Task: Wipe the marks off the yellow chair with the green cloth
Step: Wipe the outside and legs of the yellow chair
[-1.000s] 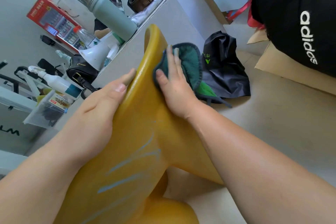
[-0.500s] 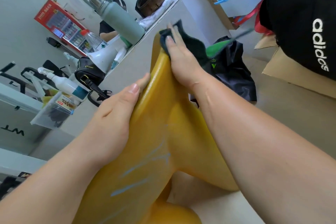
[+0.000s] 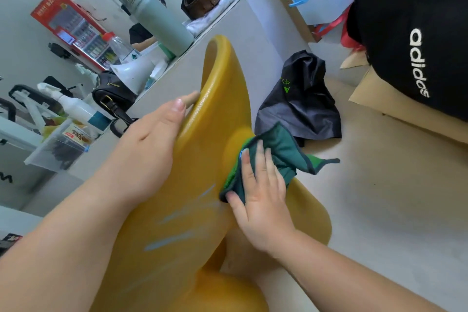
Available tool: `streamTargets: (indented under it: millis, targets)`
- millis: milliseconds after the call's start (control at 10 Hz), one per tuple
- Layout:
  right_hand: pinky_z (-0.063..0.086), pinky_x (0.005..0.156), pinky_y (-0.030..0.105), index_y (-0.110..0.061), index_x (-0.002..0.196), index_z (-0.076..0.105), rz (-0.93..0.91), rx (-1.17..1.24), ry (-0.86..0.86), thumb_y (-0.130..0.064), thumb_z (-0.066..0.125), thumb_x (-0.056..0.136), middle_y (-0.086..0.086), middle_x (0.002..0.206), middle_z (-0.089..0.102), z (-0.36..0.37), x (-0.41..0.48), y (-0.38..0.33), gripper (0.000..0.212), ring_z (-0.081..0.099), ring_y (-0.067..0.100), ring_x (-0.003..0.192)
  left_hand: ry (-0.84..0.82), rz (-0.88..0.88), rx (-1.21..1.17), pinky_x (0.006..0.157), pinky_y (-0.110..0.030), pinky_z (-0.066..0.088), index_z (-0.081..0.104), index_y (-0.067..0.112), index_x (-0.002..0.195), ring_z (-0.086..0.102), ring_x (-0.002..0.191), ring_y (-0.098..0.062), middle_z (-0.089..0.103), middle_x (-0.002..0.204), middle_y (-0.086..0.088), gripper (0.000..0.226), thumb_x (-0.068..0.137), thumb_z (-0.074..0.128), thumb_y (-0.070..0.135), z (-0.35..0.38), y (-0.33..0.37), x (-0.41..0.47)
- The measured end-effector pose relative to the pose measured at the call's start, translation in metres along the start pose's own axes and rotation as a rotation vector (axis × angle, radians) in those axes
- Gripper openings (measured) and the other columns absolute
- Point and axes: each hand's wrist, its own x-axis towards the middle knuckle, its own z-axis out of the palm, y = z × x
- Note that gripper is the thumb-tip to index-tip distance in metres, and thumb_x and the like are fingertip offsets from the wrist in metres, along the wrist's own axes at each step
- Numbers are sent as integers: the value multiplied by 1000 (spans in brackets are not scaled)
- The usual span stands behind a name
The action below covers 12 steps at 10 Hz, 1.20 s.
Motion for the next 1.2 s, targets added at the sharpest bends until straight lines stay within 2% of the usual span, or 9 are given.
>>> streamTargets:
  millis: [100,200,500,600,700,800,900,1000,1200]
  targets:
    - [17,122,54,-42,152,-31,217,-55,-62,-77,15,92,-3,164,-32,10,-30,29,83,-10,27,157,-9,-62,9,88,-10,36,52,46,135,48,114,6,48,121,32,40,103,29,50,1,2,-3]
    - [20,119,53,-46,145,-39,294,-107,-95,-88,-1,81,-3,165,-29,7,-26,33,86,-6,27,157,-8,-47,-6,70,8,32,52,57,118,48,83,29,46,99,48,27,102,32,47,4,10,-9]
    - [-4,124,53,-35,158,-18,-61,71,85,-70,20,95,-4,169,-21,-24,48,-37,81,-12,23,157,4,-34,11,68,14,25,49,36,140,38,89,22,44,113,34,41,103,30,40,2,18,-18]
    - [-2,122,56,-50,152,-21,-80,146,93,-70,26,95,-12,167,-22,-20,47,-25,76,-11,23,157,8,-32,24,67,14,24,48,34,140,33,92,22,43,113,33,41,104,30,38,1,22,-20]
    - [5,125,57,-54,150,-23,41,110,94,-70,24,95,-6,170,-14,-1,18,12,74,-10,25,157,3,-30,29,67,13,25,49,37,139,37,90,22,45,111,34,41,103,31,40,2,24,-21]
    - [6,125,55,-55,143,-35,283,65,-6,-74,19,91,-4,168,-21,20,-29,57,77,-18,21,156,-1,-22,99,75,7,28,45,46,141,42,88,28,45,124,32,43,101,30,48,1,22,-22]
    - [3,126,53,-58,132,-45,498,70,-134,-83,14,87,-10,159,-37,30,-61,81,78,-25,19,153,-23,23,253,84,-13,31,36,47,147,41,105,14,45,126,27,48,100,29,52,2,19,-23]
    - [-1,125,53,-55,134,-43,482,106,-123,-82,14,88,-8,164,-32,27,-45,66,78,-25,24,153,-17,95,396,87,-28,32,28,41,152,49,121,-14,56,132,9,53,101,27,54,3,17,-25]
    - [-14,124,41,-40,159,-10,55,210,114,-78,9,91,-11,170,-15,-10,33,-22,80,-19,20,156,-13,145,515,91,-36,38,23,34,155,49,127,-26,54,142,-3,67,92,21,58,8,14,-24]
